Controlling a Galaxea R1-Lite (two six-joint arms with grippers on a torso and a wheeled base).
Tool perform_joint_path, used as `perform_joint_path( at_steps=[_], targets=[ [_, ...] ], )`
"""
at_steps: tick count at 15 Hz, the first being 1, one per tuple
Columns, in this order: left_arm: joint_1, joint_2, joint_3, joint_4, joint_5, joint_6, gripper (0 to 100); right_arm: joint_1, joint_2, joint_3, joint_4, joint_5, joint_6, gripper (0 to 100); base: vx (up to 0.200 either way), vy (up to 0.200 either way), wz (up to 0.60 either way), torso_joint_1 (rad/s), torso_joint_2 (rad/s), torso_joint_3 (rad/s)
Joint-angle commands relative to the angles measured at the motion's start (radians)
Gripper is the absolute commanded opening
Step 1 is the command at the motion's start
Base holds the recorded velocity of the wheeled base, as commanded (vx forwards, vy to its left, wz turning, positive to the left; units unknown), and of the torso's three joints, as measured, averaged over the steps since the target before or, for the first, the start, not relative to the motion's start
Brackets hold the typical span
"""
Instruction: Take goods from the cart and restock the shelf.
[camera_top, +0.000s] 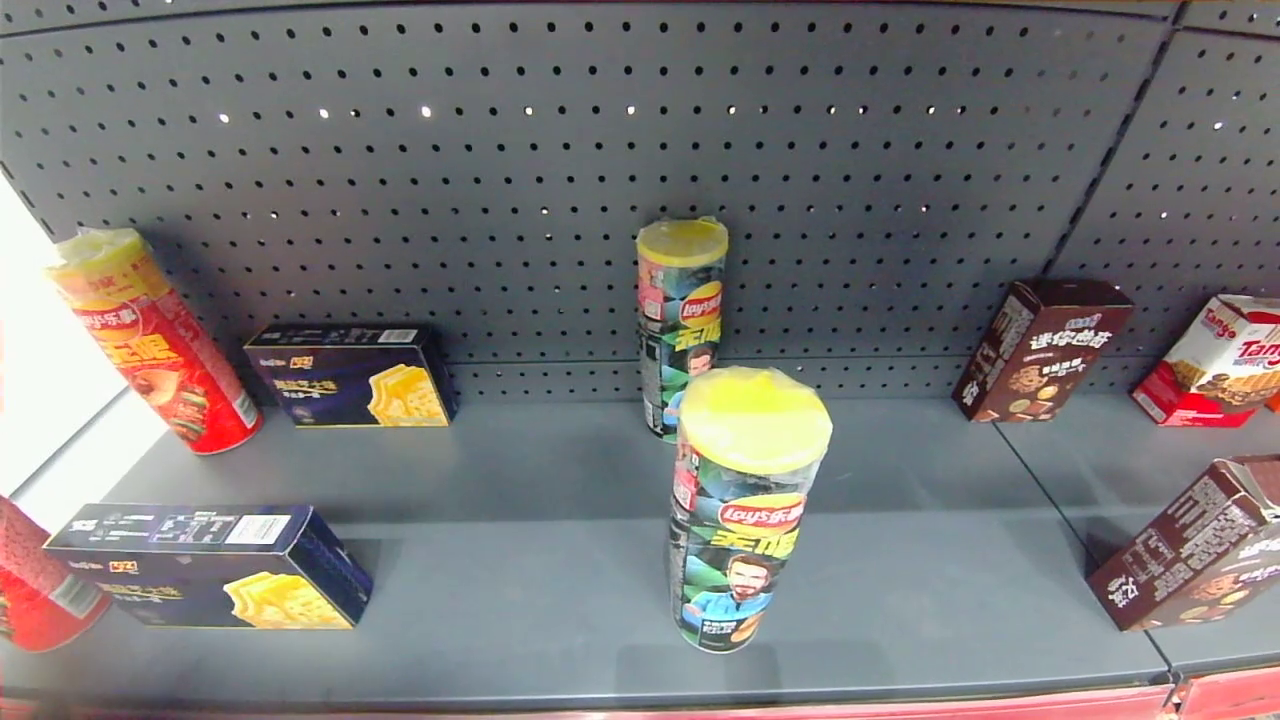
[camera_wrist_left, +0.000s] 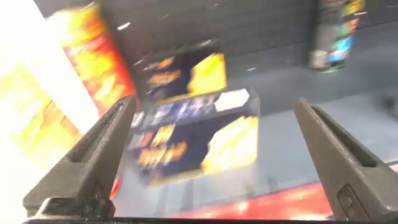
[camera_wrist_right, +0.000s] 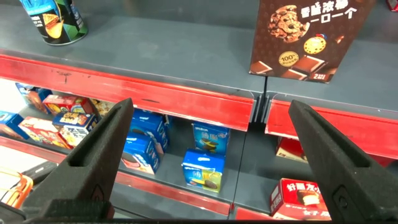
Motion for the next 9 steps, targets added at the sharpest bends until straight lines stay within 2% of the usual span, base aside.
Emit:
perform_joint_path(
  at_steps=[1, 2, 3, 4, 6, 7, 9],
  targets=[
    [0.15, -0.211, 0.059, 0.113, -0.132, -0.042, 100, 0.0, 0.001, 0.0, 0.0, 0.0, -0.001, 100, 0.0, 0.0, 0.0, 0.0, 0.0, 0.0],
    [0.175, -0.234, 0.059, 0.158, -0.183, -0.051, 100, 0.0, 0.001, 0.0, 0.0, 0.0, -0.001, 100, 0.0, 0.0, 0.0, 0.0, 0.0, 0.0],
    [0.201, -0.277, 0.059, 0.239, -0.262, -0.054, 100, 0.0, 0.001, 0.0, 0.0, 0.0, -0.001, 100, 0.0, 0.0, 0.0, 0.0, 0.0, 0.0],
    [0.204, -0.301, 0.059, 0.299, -0.288, -0.048, 100, 0.0, 0.001, 0.0, 0.0, 0.0, -0.001, 100, 0.0, 0.0, 0.0, 0.0, 0.0, 0.0],
    [0.204, -0.301, 0.059, 0.331, -0.296, -0.039, 100, 0.0, 0.001, 0.0, 0.0, 0.0, -0.001, 100, 0.0, 0.0, 0.0, 0.0, 0.0, 0.0],
    [0.204, -0.301, 0.059, 0.394, -0.296, -0.02, 100, 0.0, 0.001, 0.0, 0.0, 0.0, -0.001, 100, 0.0, 0.0, 0.0, 0.0, 0.0, 0.0],
    [0.204, -0.301, 0.059, 0.403, -0.295, -0.024, 100, 0.0, 0.001, 0.0, 0.0, 0.0, -0.001, 100, 0.0, 0.0, 0.0, 0.0, 0.0, 0.0]
  ],
)
